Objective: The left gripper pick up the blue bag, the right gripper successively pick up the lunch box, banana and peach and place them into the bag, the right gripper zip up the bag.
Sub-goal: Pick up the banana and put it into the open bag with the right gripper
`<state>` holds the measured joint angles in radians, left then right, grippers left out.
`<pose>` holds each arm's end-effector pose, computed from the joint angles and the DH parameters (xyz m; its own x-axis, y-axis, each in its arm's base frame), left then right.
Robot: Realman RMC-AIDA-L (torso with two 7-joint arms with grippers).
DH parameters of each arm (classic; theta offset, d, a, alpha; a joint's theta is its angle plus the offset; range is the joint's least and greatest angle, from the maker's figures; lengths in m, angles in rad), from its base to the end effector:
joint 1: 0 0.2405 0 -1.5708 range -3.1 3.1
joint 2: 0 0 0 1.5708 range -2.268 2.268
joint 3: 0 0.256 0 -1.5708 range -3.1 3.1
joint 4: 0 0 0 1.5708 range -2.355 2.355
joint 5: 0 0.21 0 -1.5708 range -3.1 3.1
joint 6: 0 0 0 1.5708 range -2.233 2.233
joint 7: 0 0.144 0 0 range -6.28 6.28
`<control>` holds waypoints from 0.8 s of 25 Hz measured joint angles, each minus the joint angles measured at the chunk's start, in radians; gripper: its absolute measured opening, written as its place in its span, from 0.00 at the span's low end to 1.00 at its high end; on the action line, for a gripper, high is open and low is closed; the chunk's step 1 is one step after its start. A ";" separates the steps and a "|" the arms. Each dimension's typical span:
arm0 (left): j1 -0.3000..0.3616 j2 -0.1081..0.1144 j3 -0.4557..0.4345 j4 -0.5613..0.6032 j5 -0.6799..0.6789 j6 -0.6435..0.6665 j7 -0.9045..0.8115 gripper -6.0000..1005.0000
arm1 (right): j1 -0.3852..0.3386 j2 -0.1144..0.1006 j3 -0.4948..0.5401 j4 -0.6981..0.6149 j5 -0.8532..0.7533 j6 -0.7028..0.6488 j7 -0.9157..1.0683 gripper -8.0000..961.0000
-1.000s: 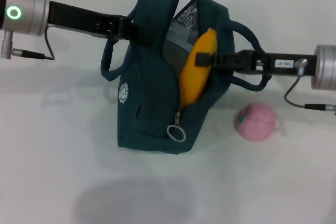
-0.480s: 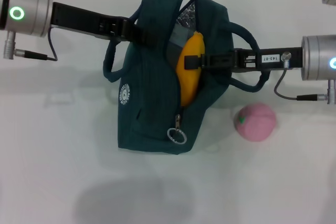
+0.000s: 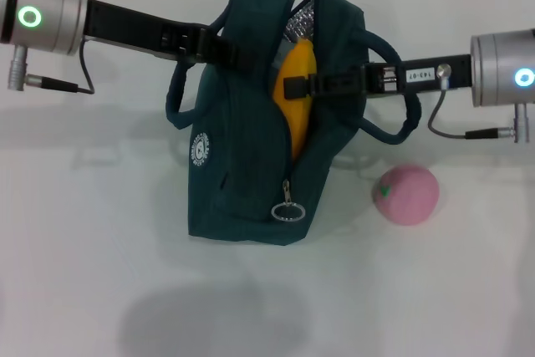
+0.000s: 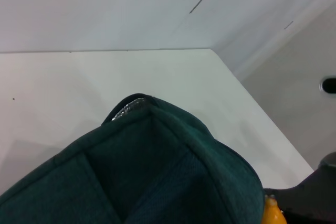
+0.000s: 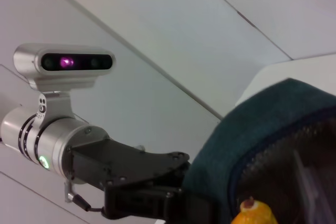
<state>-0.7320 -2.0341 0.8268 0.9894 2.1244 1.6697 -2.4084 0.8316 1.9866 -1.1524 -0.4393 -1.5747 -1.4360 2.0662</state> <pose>-0.1662 0.3812 0.0437 0.5562 0.7769 0.2950 0.7966 -0.5996 0.0770 0.1527 0.3852 -0.0301 0.4976 -0.7697 -0.4000 -0.7100 -0.6263 0.3219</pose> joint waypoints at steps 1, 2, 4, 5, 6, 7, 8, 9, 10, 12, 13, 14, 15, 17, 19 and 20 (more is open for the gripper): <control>0.000 0.000 0.000 0.000 0.000 0.001 0.000 0.04 | 0.003 0.000 0.000 -0.001 0.000 0.000 0.000 0.52; 0.000 0.000 0.000 0.000 -0.001 0.003 0.000 0.04 | 0.007 0.000 0.000 -0.001 0.000 0.000 0.000 0.52; 0.000 0.000 0.000 0.000 -0.004 0.005 0.000 0.04 | 0.012 -0.001 -0.001 -0.001 -0.001 0.000 0.000 0.52; 0.000 0.001 0.000 0.000 -0.006 0.006 0.000 0.04 | 0.014 -0.003 -0.002 -0.001 -0.004 0.000 0.000 0.52; 0.000 0.001 0.000 0.000 -0.009 0.006 -0.001 0.04 | 0.014 -0.004 -0.003 -0.002 -0.008 0.000 0.001 0.52; 0.000 0.002 0.000 0.000 -0.011 0.006 0.000 0.04 | 0.015 -0.005 -0.003 -0.002 -0.011 0.000 0.001 0.52; 0.000 0.002 0.000 0.000 -0.013 0.006 0.000 0.04 | 0.015 -0.005 -0.003 -0.002 -0.013 0.000 0.001 0.52; 0.000 0.003 0.000 0.000 -0.013 0.006 0.000 0.04 | 0.015 -0.005 -0.003 -0.002 -0.014 0.000 0.000 0.52; -0.001 0.003 0.000 0.000 -0.013 0.006 0.000 0.04 | 0.015 -0.005 -0.003 -0.002 -0.015 0.000 -0.001 0.52; -0.002 0.004 0.000 0.000 -0.013 0.006 0.000 0.04 | 0.013 -0.007 -0.003 -0.002 -0.020 0.000 -0.001 0.57; -0.002 0.004 0.000 0.000 -0.014 0.006 0.000 0.04 | 0.012 -0.007 -0.003 -0.003 -0.023 0.000 -0.001 0.60; -0.003 0.005 0.000 0.000 -0.014 0.006 0.000 0.04 | 0.010 -0.008 0.001 -0.003 -0.024 -0.002 0.000 0.62; -0.003 0.005 0.000 0.000 -0.014 0.006 0.001 0.04 | 0.007 -0.008 0.006 -0.005 -0.025 -0.005 0.000 0.65; -0.003 0.007 0.000 0.000 -0.014 0.006 0.002 0.04 | -0.012 -0.006 0.034 -0.025 -0.022 -0.018 -0.006 0.65; -0.003 0.007 0.000 0.000 -0.014 0.006 0.002 0.04 | -0.056 -0.003 0.095 -0.079 -0.018 -0.043 -0.035 0.64; -0.003 0.008 0.000 0.000 -0.014 0.005 0.002 0.04 | -0.075 -0.001 0.124 -0.102 -0.016 -0.057 -0.052 0.64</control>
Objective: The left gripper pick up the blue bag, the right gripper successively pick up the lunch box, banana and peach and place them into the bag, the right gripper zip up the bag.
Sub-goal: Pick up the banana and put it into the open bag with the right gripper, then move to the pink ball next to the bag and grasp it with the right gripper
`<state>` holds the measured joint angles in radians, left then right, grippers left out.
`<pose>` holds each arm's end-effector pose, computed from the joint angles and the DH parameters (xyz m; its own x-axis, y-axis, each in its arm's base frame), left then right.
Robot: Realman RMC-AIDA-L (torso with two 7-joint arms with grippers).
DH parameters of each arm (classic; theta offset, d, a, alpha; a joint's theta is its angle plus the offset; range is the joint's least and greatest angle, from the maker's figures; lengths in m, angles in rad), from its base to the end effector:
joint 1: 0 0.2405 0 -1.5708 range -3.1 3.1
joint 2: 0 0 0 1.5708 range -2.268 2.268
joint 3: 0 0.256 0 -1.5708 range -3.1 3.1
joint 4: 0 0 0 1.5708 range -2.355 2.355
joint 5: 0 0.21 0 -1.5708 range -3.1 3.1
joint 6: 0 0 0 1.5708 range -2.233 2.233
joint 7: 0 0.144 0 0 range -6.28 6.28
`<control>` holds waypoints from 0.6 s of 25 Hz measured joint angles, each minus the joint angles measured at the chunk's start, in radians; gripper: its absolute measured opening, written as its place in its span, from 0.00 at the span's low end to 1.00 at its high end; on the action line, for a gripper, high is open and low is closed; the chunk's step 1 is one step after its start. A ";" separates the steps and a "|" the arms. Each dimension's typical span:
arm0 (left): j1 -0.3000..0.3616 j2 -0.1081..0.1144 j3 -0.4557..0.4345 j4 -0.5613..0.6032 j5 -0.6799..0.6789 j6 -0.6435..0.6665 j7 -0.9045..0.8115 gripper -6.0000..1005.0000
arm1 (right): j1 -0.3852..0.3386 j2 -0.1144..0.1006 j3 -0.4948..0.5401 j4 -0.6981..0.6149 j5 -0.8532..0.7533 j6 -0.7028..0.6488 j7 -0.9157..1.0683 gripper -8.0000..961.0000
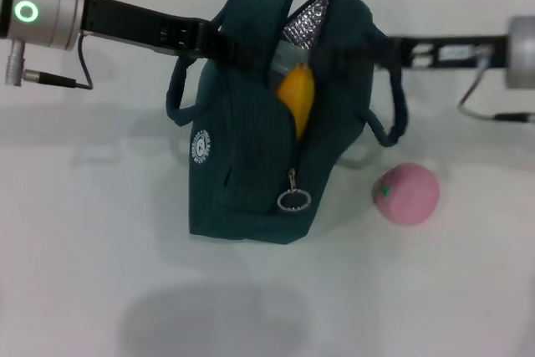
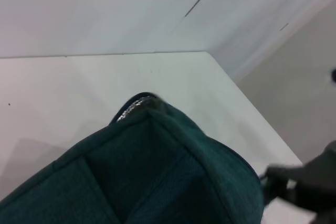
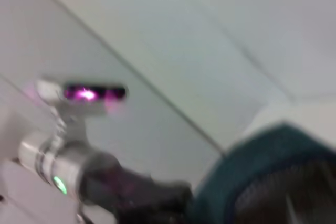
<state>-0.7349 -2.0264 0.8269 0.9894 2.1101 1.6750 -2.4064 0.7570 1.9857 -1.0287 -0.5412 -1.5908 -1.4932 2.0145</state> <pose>-0.1642 0.3821 0.0470 0.5616 0.7706 0.3013 0.7900 -0.6077 0.0818 0.1618 0.3861 0.0004 0.4914 -0.6976 -0.5215 -0.6651 -0.6871 0.2924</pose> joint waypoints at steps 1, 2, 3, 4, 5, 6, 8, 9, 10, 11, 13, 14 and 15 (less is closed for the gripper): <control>0.000 0.000 -0.001 0.000 0.000 0.000 0.000 0.04 | -0.031 0.002 0.052 -0.036 0.011 -0.028 -0.035 0.64; 0.001 0.000 -0.002 0.000 0.000 0.000 0.000 0.04 | -0.053 0.005 0.094 -0.059 0.029 -0.056 -0.066 0.64; 0.001 0.000 -0.004 0.000 0.000 0.000 0.000 0.04 | -0.075 0.007 0.133 -0.079 0.048 -0.083 -0.098 0.64; 0.001 0.000 -0.006 0.000 0.000 0.000 0.000 0.04 | -0.099 0.007 0.171 -0.099 0.075 -0.113 -0.130 0.64; 0.001 0.001 -0.008 0.000 -0.003 0.000 0.001 0.04 | -0.117 0.006 0.197 -0.117 0.098 -0.136 -0.151 0.64; 0.002 0.002 -0.009 0.000 -0.006 0.000 0.001 0.04 | -0.139 0.000 0.220 -0.140 0.122 -0.156 -0.170 0.64; 0.002 0.006 -0.008 0.000 -0.016 0.000 0.000 0.04 | -0.172 -0.012 0.234 -0.178 0.141 -0.170 -0.180 0.64; 0.002 0.009 -0.008 0.000 -0.019 0.000 -0.001 0.04 | -0.189 -0.018 0.231 -0.198 0.141 -0.173 -0.184 0.64; 0.001 0.009 -0.006 0.001 -0.021 0.000 -0.002 0.04 | -0.204 -0.024 0.225 -0.223 0.133 -0.179 -0.192 0.64; 0.001 0.010 -0.006 0.002 -0.021 0.000 -0.004 0.04 | -0.217 -0.029 0.219 -0.244 0.122 -0.185 -0.199 0.64; 0.001 0.012 -0.006 0.005 -0.022 0.000 -0.005 0.04 | -0.242 -0.036 0.205 -0.307 0.055 -0.205 -0.216 0.64; 0.001 0.013 -0.006 0.006 -0.022 0.000 -0.006 0.04 | -0.251 -0.036 0.202 -0.339 0.012 -0.212 -0.219 0.63; 0.001 0.014 -0.007 0.006 -0.022 0.000 -0.006 0.04 | -0.259 -0.033 0.202 -0.368 -0.020 -0.214 -0.223 0.63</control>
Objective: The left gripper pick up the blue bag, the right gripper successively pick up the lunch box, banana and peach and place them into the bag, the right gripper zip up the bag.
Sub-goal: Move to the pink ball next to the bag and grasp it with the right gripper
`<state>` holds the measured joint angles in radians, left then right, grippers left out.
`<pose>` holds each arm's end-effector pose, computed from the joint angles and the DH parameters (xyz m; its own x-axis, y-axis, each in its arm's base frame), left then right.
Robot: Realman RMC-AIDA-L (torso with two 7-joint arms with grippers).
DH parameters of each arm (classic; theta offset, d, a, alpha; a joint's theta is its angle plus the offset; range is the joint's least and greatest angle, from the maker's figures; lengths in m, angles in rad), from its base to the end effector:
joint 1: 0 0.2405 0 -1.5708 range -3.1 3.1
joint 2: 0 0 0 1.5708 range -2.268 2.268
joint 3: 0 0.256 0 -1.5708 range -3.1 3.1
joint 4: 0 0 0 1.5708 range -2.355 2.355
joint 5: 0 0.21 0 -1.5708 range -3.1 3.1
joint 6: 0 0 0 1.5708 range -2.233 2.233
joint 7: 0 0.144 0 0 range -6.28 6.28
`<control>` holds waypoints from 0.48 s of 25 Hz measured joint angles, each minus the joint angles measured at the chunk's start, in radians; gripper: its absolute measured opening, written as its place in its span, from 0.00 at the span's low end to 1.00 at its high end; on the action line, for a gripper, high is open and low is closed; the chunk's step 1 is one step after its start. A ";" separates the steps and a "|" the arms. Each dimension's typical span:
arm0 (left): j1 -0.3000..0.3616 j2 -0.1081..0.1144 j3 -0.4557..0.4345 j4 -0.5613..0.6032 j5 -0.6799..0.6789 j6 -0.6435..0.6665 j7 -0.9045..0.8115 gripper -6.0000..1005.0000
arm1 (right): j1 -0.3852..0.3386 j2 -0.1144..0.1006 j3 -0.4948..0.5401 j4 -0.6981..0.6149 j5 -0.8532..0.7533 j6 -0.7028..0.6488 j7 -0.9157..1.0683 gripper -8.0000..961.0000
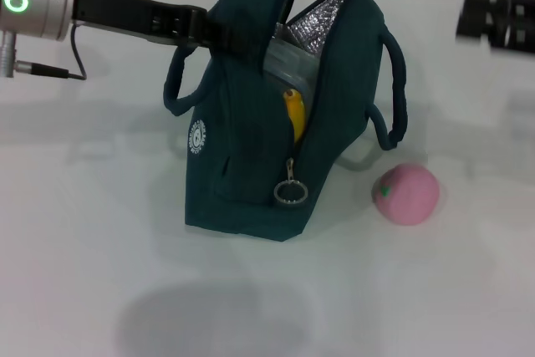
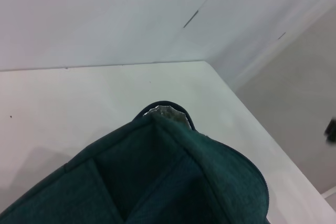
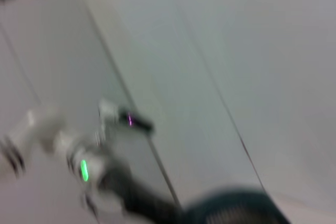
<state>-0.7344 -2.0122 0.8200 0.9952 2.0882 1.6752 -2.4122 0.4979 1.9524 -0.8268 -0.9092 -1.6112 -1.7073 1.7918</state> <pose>-0.1629 0.3847 0.0552 0.5580 0.7640 0.3241 0.7883 -0.6100 0.0809 0.2084 0.3460 0.0948 0.6566 -0.3409 -0.6728 -0.4776 -0.8783 -0.0211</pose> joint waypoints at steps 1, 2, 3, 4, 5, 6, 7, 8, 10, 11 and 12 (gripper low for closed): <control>0.000 0.002 0.000 -0.001 0.000 0.000 0.000 0.04 | -0.013 0.008 0.000 -0.046 -0.050 -0.001 -0.005 0.63; 0.000 0.004 -0.001 -0.002 0.000 0.000 0.000 0.04 | -0.023 0.017 -0.001 -0.087 -0.092 0.000 -0.009 0.63; 0.001 0.004 -0.001 -0.004 0.000 0.000 0.000 0.04 | -0.033 0.027 -0.002 -0.131 -0.135 0.002 -0.013 0.63; 0.002 0.005 -0.001 -0.005 0.000 0.000 0.000 0.04 | -0.045 0.044 -0.003 -0.187 -0.191 0.005 -0.014 0.63; 0.003 0.006 -0.002 -0.005 0.000 0.000 0.000 0.04 | -0.052 0.055 -0.010 -0.231 -0.243 0.008 -0.011 0.63; 0.004 0.006 -0.002 -0.005 0.002 0.000 0.000 0.04 | -0.060 0.064 -0.023 -0.274 -0.290 0.011 -0.004 0.63; 0.004 0.006 -0.002 -0.006 0.003 0.000 -0.001 0.04 | -0.067 0.066 -0.046 -0.302 -0.323 0.017 0.010 0.63; 0.003 0.006 -0.001 -0.006 0.004 -0.001 -0.001 0.04 | -0.075 0.065 -0.082 -0.322 -0.351 0.031 0.031 0.63; 0.002 0.006 0.000 -0.006 0.004 -0.001 -0.001 0.04 | -0.083 0.060 -0.139 -0.336 -0.386 0.062 0.062 0.63; 0.002 0.006 0.000 -0.007 0.005 -0.002 0.000 0.04 | -0.083 0.060 -0.162 -0.334 -0.411 0.084 0.070 0.63; 0.002 0.005 -0.001 -0.009 0.006 -0.003 0.001 0.04 | -0.081 0.060 -0.183 -0.330 -0.435 0.105 0.076 0.62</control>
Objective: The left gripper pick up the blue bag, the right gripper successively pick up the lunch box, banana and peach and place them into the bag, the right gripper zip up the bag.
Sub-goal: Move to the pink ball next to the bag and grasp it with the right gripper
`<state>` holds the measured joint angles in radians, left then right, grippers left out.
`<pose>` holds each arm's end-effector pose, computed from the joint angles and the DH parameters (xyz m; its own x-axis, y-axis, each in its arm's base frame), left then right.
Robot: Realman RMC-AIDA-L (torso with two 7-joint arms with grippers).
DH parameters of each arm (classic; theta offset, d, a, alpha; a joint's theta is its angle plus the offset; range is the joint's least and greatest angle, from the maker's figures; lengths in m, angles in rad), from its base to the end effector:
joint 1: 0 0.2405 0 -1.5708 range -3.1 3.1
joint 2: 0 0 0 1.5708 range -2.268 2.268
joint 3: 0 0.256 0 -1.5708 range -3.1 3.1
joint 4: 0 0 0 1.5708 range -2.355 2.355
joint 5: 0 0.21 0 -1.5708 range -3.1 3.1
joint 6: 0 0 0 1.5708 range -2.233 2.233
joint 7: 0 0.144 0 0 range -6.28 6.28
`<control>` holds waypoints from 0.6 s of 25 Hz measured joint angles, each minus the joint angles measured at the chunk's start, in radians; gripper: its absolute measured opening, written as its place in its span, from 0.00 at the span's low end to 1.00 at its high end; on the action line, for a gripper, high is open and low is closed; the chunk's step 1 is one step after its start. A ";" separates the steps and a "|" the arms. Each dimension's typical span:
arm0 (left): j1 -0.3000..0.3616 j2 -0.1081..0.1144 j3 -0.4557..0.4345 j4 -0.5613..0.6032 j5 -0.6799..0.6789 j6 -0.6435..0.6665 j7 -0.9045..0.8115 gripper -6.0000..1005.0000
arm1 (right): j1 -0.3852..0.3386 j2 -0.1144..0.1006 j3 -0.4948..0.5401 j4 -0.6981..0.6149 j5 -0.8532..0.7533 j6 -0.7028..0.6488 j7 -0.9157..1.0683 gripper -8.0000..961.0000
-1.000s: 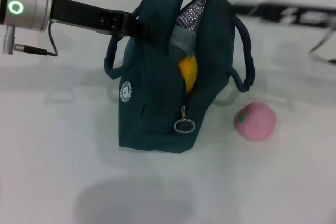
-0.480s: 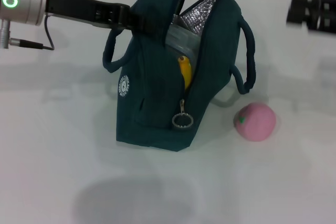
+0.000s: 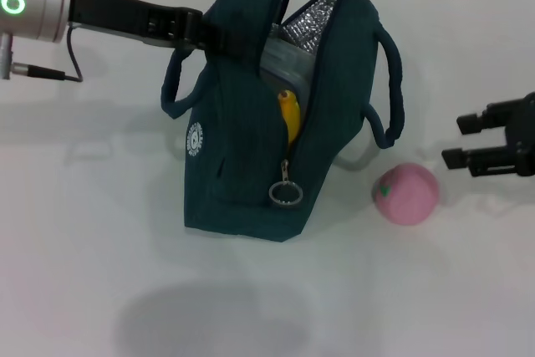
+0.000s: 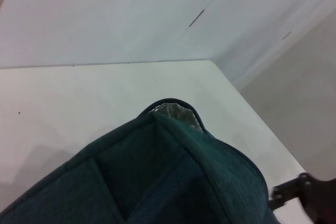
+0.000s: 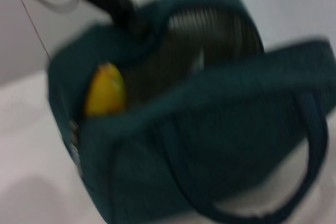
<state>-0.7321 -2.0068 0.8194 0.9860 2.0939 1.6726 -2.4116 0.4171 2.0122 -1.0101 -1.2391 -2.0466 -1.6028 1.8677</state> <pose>-0.1666 0.3849 0.0558 0.5521 0.7699 0.3201 0.7951 -0.6017 0.0760 0.2252 0.3342 0.0610 0.9008 -0.3717 -0.2245 -0.4196 -0.8782 -0.2297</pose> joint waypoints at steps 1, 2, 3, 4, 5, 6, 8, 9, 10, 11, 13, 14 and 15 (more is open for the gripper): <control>-0.001 0.000 0.000 -0.003 0.001 -0.001 0.001 0.04 | 0.004 0.001 -0.018 0.005 -0.019 0.019 0.007 0.62; -0.003 0.000 0.000 -0.008 0.001 -0.003 0.002 0.04 | 0.008 0.001 -0.036 0.012 -0.037 0.041 0.015 0.62; -0.007 0.000 0.000 -0.013 0.001 -0.004 0.003 0.04 | 0.012 0.001 -0.054 0.019 -0.044 0.055 0.023 0.62; -0.010 0.000 0.000 -0.016 0.001 -0.005 0.003 0.04 | 0.021 0.001 -0.074 0.032 -0.053 0.075 0.037 0.62; -0.012 0.000 -0.001 -0.018 0.001 -0.005 0.004 0.04 | 0.036 0.001 -0.095 0.051 -0.065 0.095 0.056 0.62; -0.013 0.000 -0.001 -0.019 0.001 -0.006 0.004 0.04 | 0.050 0.000 -0.104 0.064 -0.080 0.106 0.070 0.62; -0.013 0.000 -0.002 -0.019 0.002 -0.006 0.005 0.04 | 0.096 0.004 -0.118 0.101 -0.134 0.133 0.121 0.62; -0.013 0.000 -0.002 -0.019 0.002 -0.007 0.006 0.04 | 0.110 0.005 -0.118 0.117 -0.145 0.135 0.136 0.62; -0.014 0.000 -0.002 -0.019 0.002 -0.007 0.006 0.04 | 0.137 0.005 -0.118 0.147 -0.154 0.138 0.155 0.61; -0.014 0.000 -0.001 -0.019 0.002 -0.007 0.006 0.04 | 0.158 0.004 -0.117 0.173 -0.155 0.138 0.167 0.61; -0.014 0.000 0.000 -0.020 0.002 -0.007 0.006 0.04 | 0.196 0.001 -0.115 0.221 -0.156 0.140 0.191 0.61; -0.014 0.000 0.000 -0.020 0.003 -0.007 0.006 0.04 | 0.214 0.001 -0.115 0.243 -0.159 0.142 0.203 0.61; -0.014 0.000 0.000 -0.020 0.003 -0.007 0.006 0.04 | 0.234 0.000 -0.116 0.267 -0.163 0.144 0.215 0.61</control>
<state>-0.7465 -2.0069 0.8197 0.9664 2.0966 1.6654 -2.4053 0.6509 2.0121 -1.1257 -0.9721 -2.2095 -1.4583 2.0829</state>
